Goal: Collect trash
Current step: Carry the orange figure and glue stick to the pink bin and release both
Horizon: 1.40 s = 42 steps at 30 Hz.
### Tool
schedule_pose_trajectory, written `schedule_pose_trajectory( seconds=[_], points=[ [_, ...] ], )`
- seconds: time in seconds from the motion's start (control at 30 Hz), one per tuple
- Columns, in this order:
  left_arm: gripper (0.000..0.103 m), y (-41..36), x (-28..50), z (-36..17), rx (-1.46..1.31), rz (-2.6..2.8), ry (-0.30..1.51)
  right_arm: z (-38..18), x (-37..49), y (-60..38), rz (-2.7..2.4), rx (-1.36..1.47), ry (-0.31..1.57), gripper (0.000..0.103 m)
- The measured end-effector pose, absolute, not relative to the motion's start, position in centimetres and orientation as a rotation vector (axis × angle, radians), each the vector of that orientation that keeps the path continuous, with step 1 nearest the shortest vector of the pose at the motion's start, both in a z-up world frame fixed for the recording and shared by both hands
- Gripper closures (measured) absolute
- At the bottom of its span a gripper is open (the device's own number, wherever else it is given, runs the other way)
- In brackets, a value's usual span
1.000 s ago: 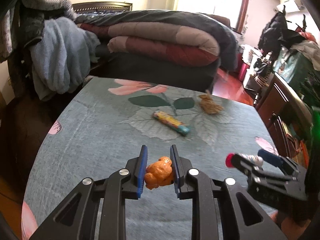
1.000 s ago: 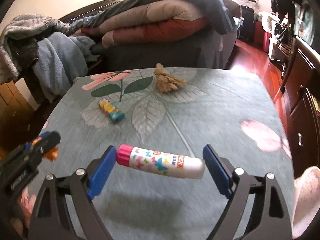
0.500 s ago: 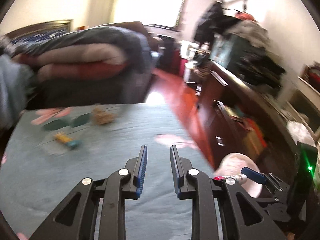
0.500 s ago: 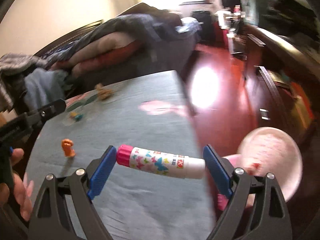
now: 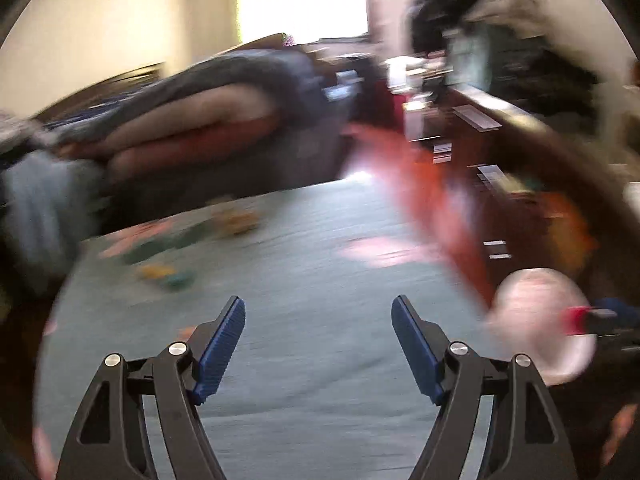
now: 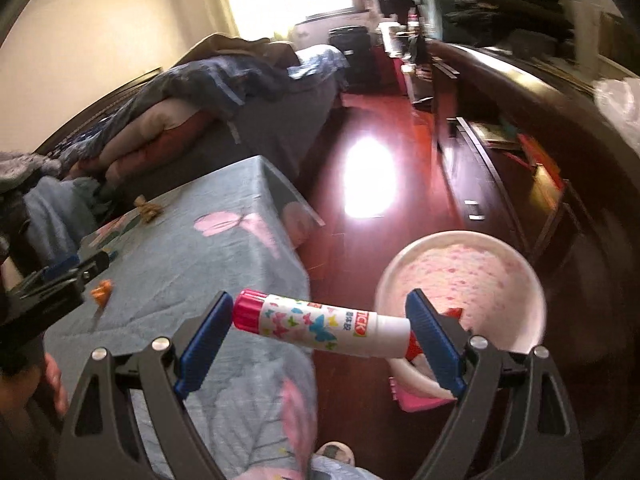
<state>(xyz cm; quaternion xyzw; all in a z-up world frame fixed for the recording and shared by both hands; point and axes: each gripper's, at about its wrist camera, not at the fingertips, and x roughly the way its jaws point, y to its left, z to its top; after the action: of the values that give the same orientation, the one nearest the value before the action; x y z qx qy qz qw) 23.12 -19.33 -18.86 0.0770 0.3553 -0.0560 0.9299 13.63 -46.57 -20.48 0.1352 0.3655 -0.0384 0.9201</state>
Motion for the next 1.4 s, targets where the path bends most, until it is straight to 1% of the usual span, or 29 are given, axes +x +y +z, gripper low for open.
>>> schedule_pose_trajectory(
  seconds=[0.13,0.2,0.23,0.27,0.3,0.33,0.47,0.6,0.77,0.93,1.07,1.4],
  points=[
    [0.027,-14.2,26.2,-21.1,0.130,0.026,0.785,-20.5,15.0,-43.9,-0.002,0.263,0.755,0.015],
    [0.027,-12.7,27.7,-22.7,0.130,0.039,0.846,-20.4,15.4,-42.8,0.026,0.262,0.756,0.015],
    [0.031,-12.1,28.1,-23.5,0.112,0.026,0.870,-20.4,15.6,-42.5,0.034,0.261,0.755,0.015],
    [0.051,-11.7,28.4,-24.0,0.095,0.014,0.887,-20.3,15.7,-42.2,0.039,0.260,0.755,0.015],
    [0.064,-11.5,28.6,-24.7,0.080,0.002,0.913,-20.3,15.7,-42.0,0.043,0.259,0.756,0.015],
    [0.072,-11.3,28.6,-24.9,0.074,-0.004,0.920,-20.3,15.7,-41.8,0.045,0.259,0.756,0.015],
    [0.073,-12.3,27.5,-24.8,0.079,-0.035,0.877,-20.3,15.7,-41.8,0.039,0.255,0.761,0.015],
    [0.073,-14.5,26.7,-22.9,0.080,-0.098,0.820,-20.4,14.8,-42.9,0.013,0.254,0.762,0.015],
    [0.073,-21.0,25.4,-19.9,0.115,-0.268,0.754,-20.5,13.6,-45.4,-0.057,0.259,0.750,0.015],
    [0.073,-29.5,23.6,-17.9,0.173,-0.477,0.698,-20.8,12.2,-49.2,-0.157,0.277,0.740,0.015],
    [0.072,-35.3,22.8,-17.6,0.210,-0.611,0.686,-21.3,11.5,-52.4,-0.230,0.294,0.737,0.015],
    [0.072,-44.3,22.6,-19.5,0.284,-0.776,0.722,-23.6,10.7,-59.1,-0.375,0.339,0.734,0.015]
  ],
)
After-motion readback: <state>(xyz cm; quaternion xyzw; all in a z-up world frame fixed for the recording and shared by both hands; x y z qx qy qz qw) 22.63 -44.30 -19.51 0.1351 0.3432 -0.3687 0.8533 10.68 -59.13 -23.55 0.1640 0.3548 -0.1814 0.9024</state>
